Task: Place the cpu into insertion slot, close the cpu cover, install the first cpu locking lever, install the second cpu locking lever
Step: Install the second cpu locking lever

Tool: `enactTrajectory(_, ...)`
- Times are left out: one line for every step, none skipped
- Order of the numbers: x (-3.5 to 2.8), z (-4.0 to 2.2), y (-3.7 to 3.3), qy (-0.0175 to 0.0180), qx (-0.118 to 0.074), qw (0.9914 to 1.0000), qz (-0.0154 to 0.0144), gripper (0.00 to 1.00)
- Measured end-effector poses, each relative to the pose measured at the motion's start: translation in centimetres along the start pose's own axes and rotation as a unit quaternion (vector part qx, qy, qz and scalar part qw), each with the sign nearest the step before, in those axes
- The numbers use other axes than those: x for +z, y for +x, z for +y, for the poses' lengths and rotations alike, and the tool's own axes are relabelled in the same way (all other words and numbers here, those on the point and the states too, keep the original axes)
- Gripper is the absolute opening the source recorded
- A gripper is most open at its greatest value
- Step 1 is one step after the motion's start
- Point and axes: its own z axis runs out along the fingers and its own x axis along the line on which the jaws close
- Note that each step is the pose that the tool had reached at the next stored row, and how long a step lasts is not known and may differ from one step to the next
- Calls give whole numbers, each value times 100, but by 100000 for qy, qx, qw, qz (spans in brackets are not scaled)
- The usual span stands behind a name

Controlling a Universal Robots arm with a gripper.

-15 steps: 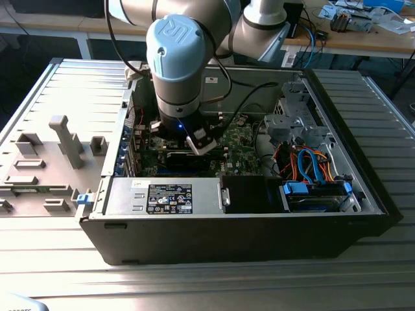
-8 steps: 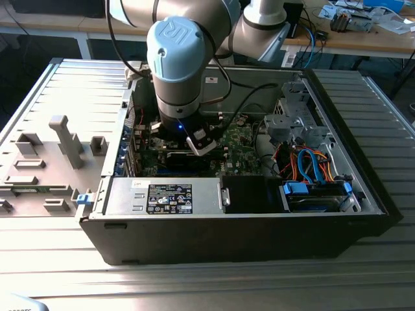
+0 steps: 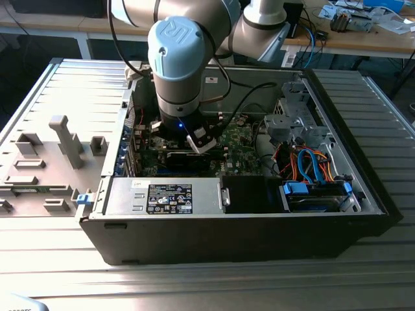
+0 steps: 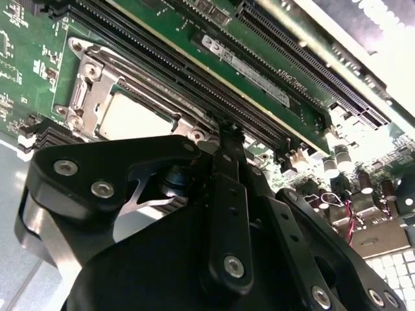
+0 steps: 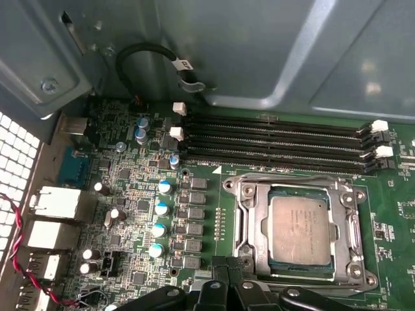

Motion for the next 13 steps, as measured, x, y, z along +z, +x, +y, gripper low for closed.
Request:
enactTrajectory(1,0,0,107,-6,100000,12,11)
enactTrajectory(2,0,0,338,-20,99999,31,11)
enactTrajectory(2,0,1,547,-29,99998,54,11)
enactTrajectory(2,1,1,987,-46,99995,98,11)
enactTrajectory(4,2,0,1280,-57,99992,121,11)
enactTrajectory(5,3,-1,1684,-74,99986,142,11)
enactTrajectory(7,6,-2,1791,-111,99984,125,11)
enactTrajectory(7,9,-3,1891,-139,99982,161,11)
enactTrajectory(1,12,-3,1967,-149,99980,173,11)
enactTrajectory(-13,16,-3,2112,-139,99977,220,11)
enactTrajectory(-55,13,0,2672,-87,99964,315,11)
enactTrajectory(-91,27,-2,2621,-94,99965,284,11)
enactTrajectory(-115,37,-5,2589,-95,99966,260,11)
